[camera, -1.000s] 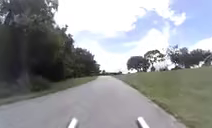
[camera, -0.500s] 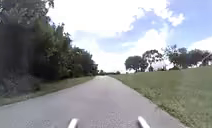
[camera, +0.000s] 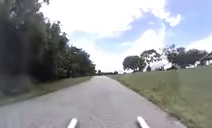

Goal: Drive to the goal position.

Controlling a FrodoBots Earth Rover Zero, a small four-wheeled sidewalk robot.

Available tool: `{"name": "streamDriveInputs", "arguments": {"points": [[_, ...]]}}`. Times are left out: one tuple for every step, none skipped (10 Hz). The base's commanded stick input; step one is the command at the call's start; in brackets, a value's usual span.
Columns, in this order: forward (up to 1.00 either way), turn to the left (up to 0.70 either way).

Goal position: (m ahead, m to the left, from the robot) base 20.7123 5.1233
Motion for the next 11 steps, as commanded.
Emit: {"name": "streamDriveInputs", "arguments": {"points": [[0.70, 0.00], [0.70, 0.35], [0.70, 0.35], [0.70, 0.35], [0.70, 0.35], [0.70, 0.35], [0.70, 0.35], [0.70, 0.21], [0.70, 0.00], [0.70, 0.00], [0.70, 0.00]]}}
